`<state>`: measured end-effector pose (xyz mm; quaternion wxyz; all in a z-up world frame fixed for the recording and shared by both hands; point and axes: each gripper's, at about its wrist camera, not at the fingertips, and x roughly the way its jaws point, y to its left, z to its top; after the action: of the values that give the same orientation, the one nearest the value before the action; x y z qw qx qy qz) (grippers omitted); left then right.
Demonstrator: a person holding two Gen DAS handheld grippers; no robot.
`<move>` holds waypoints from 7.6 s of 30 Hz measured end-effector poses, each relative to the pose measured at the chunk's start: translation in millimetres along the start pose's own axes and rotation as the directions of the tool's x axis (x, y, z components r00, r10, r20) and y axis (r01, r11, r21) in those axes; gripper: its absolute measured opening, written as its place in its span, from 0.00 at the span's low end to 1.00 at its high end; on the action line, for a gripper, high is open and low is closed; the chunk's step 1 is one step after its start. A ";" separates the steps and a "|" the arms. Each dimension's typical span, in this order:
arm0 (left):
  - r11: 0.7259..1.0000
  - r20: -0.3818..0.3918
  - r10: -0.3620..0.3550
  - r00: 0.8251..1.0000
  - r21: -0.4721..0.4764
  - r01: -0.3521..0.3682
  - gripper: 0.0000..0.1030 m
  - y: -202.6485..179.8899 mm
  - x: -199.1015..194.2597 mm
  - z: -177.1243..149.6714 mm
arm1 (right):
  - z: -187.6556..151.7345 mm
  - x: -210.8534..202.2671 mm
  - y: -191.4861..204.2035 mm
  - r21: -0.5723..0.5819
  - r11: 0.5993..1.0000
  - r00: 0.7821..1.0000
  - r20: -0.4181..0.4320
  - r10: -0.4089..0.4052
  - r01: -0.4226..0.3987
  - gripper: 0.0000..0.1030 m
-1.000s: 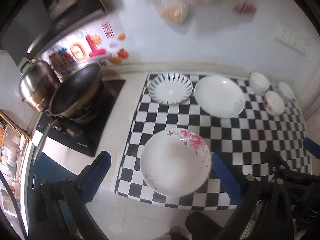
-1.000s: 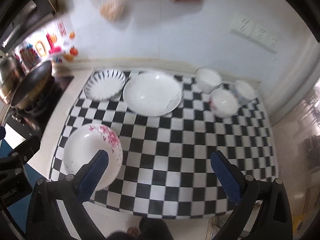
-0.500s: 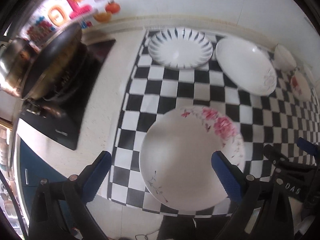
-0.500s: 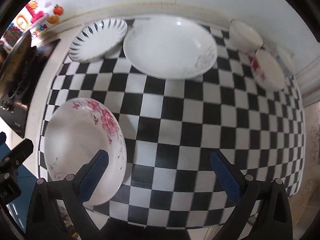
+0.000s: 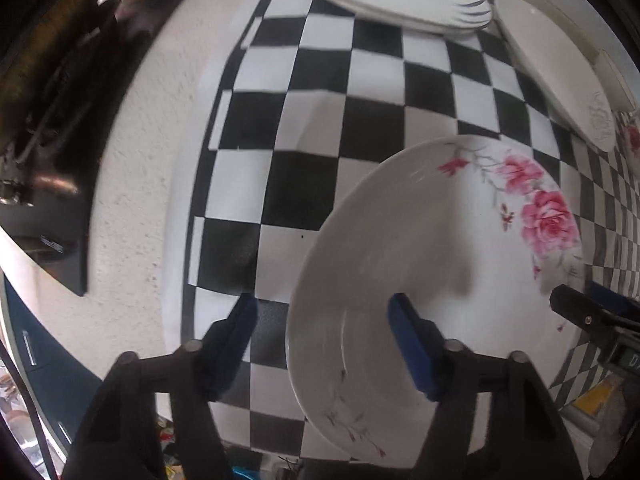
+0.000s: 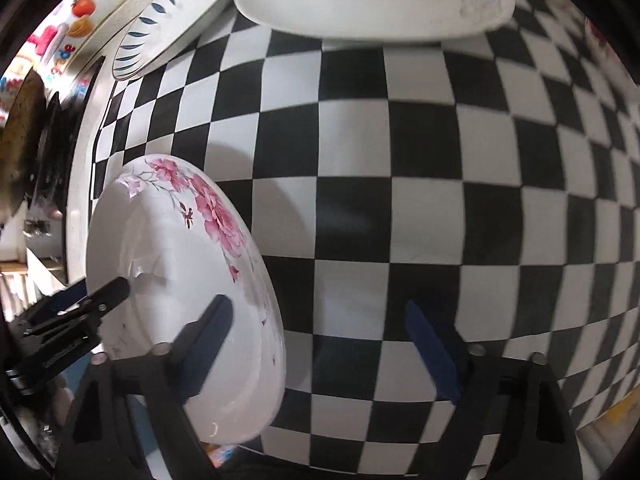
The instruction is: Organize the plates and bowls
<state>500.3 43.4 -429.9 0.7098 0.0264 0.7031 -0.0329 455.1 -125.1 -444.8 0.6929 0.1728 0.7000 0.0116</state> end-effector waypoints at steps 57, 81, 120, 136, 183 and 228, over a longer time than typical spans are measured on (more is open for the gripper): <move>0.933 -0.046 -0.210 0.976 0.289 0.215 0.34 -158.1 -46.4 19.2 | -12.3 -95.3 -184.7 0.235 0.967 0.989 0.131 0.071 -0.101 0.22; 0.966 -0.092 -0.133 0.987 0.209 0.150 0.34 -203.8 -4.9 15.6 | 12.4 -65.0 -265.1 0.169 0.982 0.996 0.033 0.080 -0.084 0.22; 0.938 0.006 -0.283 0.959 -0.204 0.279 0.37 -78.1 -5.1 178.6 | 254.6 -80.0 -149.8 -0.016 0.994 0.987 0.118 0.108 -0.107 0.79; 0.928 0.094 -0.296 0.951 -0.209 0.310 0.30 -83.3 1.3 195.4 | 260.8 -42.3 -149.1 -0.016 0.991 0.987 0.084 0.137 -0.136 0.22; 0.932 0.141 -0.347 0.927 0.159 0.325 0.28 -159.4 -128.6 50.8 | 31.1 -178.3 -252.2 0.122 0.943 0.909 0.329 0.257 -0.310 0.10; 0.953 -0.152 -0.188 0.970 0.211 0.217 0.28 -204.8 -30.5 -2.3 | -30.9 -98.1 -284.4 0.165 0.968 0.962 0.230 0.149 -0.189 0.13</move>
<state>480.5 -160.2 -397.6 0.6477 0.0368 0.7385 -0.1837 358.8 -410.9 -421.5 0.7420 0.2959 0.6014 -0.0130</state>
